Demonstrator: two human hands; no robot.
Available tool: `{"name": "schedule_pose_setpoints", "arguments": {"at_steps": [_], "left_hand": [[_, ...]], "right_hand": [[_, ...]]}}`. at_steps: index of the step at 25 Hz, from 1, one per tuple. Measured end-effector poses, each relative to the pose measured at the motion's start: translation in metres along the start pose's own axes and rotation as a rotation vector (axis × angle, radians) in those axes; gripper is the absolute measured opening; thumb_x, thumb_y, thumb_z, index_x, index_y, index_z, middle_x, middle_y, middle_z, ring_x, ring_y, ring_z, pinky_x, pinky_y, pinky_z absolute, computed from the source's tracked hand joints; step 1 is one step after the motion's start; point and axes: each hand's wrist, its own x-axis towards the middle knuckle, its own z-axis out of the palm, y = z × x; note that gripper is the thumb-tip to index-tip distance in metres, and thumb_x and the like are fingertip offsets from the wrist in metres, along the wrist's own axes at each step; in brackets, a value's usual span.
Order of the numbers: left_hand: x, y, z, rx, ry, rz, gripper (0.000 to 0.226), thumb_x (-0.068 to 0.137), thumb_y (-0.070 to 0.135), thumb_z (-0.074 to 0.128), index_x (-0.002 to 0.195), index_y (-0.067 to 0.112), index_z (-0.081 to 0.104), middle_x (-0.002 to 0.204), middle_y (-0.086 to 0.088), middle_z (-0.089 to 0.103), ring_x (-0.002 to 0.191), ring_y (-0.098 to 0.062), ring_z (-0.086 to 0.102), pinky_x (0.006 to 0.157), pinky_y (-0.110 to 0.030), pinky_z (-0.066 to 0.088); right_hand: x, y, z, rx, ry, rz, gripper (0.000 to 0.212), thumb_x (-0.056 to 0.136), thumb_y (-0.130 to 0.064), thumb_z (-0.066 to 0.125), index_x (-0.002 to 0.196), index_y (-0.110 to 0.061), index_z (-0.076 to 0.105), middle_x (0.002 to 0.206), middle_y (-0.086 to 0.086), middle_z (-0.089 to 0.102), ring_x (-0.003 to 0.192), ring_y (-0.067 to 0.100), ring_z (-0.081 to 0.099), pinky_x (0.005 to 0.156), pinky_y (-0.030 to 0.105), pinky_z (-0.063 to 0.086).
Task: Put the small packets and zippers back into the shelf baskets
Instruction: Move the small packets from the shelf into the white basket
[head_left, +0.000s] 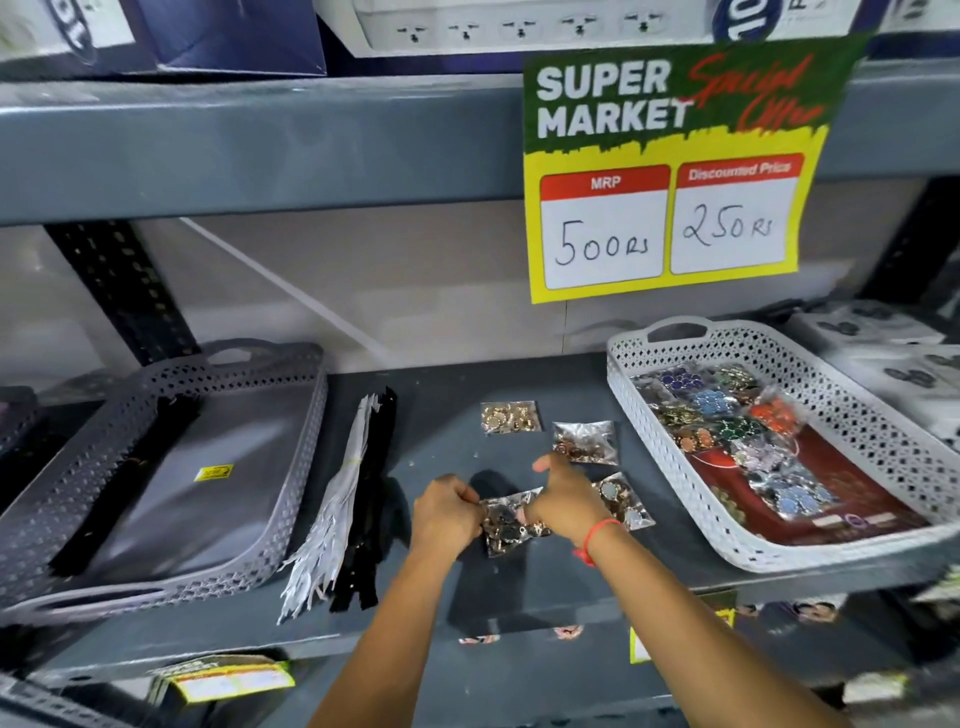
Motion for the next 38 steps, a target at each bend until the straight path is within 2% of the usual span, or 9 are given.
{"name": "schedule_pose_setpoints", "arguments": {"at_steps": [5, 9, 13, 16, 19, 22, 25, 31, 38], "left_hand": [[-0.003, 0.009, 0.015, -0.040, -0.054, -0.016, 0.024, 0.078, 0.001, 0.059, 0.062, 0.017, 0.051, 0.056, -0.009, 0.058, 0.048, -0.020, 0.053, 0.067, -0.038, 0.055], [-0.018, 0.035, 0.046, 0.071, -0.169, 0.084, 0.013, 0.078, 0.017, 0.066, 0.089, 0.011, 0.063, 0.093, -0.016, 0.068, 0.088, -0.031, 0.067, 0.085, -0.040, 0.058], [-0.016, 0.052, 0.065, 0.165, -0.232, 0.071, 0.028, 0.080, 0.005, 0.062, 0.057, 0.014, 0.049, 0.047, 0.000, 0.056, 0.043, -0.012, 0.056, 0.080, -0.041, 0.060], [-0.012, 0.056, 0.072, 0.230, -0.228, 0.019, 0.021, 0.081, -0.001, 0.060, 0.064, 0.009, 0.053, 0.067, -0.007, 0.061, 0.055, -0.016, 0.054, 0.077, -0.037, 0.059], [-0.007, 0.055, 0.074, 0.175, -0.221, -0.023, 0.008, 0.084, 0.000, 0.053, 0.081, 0.006, 0.058, 0.081, -0.011, 0.059, 0.062, -0.017, 0.054, 0.076, -0.036, 0.059], [-0.007, 0.055, 0.069, -0.022, -0.293, -0.036, 0.017, 0.086, 0.003, 0.052, 0.070, 0.009, 0.052, 0.072, -0.006, 0.054, 0.062, -0.014, 0.053, 0.057, -0.024, 0.055], [-0.009, 0.059, 0.055, -0.221, -0.344, 0.023, 0.024, 0.086, -0.001, 0.053, 0.067, 0.014, 0.049, 0.066, -0.003, 0.054, 0.054, -0.009, 0.055, 0.044, -0.013, 0.053], [-0.012, 0.081, 0.042, -0.364, -0.438, 0.145, 0.026, 0.087, -0.005, 0.053, 0.068, 0.012, 0.053, 0.065, -0.004, 0.058, 0.038, 0.000, 0.060, 0.045, -0.013, 0.056], [-0.003, 0.098, 0.060, -0.286, -0.167, 0.177, 0.030, 0.084, -0.005, 0.054, 0.056, 0.007, 0.056, 0.046, -0.006, 0.063, 0.051, -0.020, 0.060, 0.056, -0.027, 0.052]], "right_hand": [[-0.005, -0.006, -0.080, 0.488, -0.005, -0.056, 0.051, 0.074, 0.008, 0.065, 0.120, -0.007, 0.051, 0.093, 0.008, 0.061, 0.075, 0.016, 0.055, 0.052, 0.021, 0.043], [-0.004, 0.026, -0.179, 0.679, 0.117, -0.028, 0.041, 0.079, 0.008, 0.058, 0.118, -0.005, 0.054, 0.105, 0.010, 0.065, 0.082, 0.018, 0.061, 0.063, 0.026, 0.050], [0.012, 0.072, -0.198, 0.423, 0.062, 0.240, 0.047, 0.082, 0.009, 0.056, 0.127, -0.002, 0.049, 0.139, 0.020, 0.048, 0.125, 0.032, 0.047, 0.094, 0.040, 0.042], [0.021, 0.073, -0.183, 0.101, 0.060, 0.298, 0.037, 0.077, 0.009, 0.064, 0.112, 0.004, 0.056, 0.128, 0.028, 0.055, 0.119, 0.038, 0.051, 0.100, 0.042, 0.046], [0.024, 0.067, -0.172, -0.112, 0.218, 0.290, 0.006, 0.080, 0.007, 0.060, 0.077, 0.008, 0.055, 0.095, 0.029, 0.062, 0.088, 0.028, 0.052, 0.071, 0.022, 0.047], [0.029, 0.067, -0.167, -0.381, 0.240, 0.153, 0.032, 0.077, -0.010, 0.066, 0.105, 0.000, 0.053, 0.102, 0.016, 0.062, 0.090, 0.026, 0.058, 0.069, 0.026, 0.045], [0.022, 0.053, -0.162, -0.039, 0.322, -0.057, 0.013, 0.080, -0.018, 0.067, 0.089, -0.010, 0.062, 0.087, 0.005, 0.063, 0.073, 0.017, 0.056, 0.057, 0.020, 0.038], [0.003, 0.025, -0.142, 0.129, -0.178, -0.152, 0.009, 0.081, -0.018, 0.066, 0.083, -0.026, 0.063, 0.081, -0.007, 0.066, 0.069, 0.004, 0.054, 0.058, 0.019, 0.037], [-0.005, 0.060, -0.209, 0.466, 0.040, 0.023, 0.036, 0.072, -0.006, 0.068, 0.107, -0.008, 0.056, 0.103, 0.016, 0.067, 0.103, 0.035, 0.059, 0.070, 0.029, 0.046]]}}
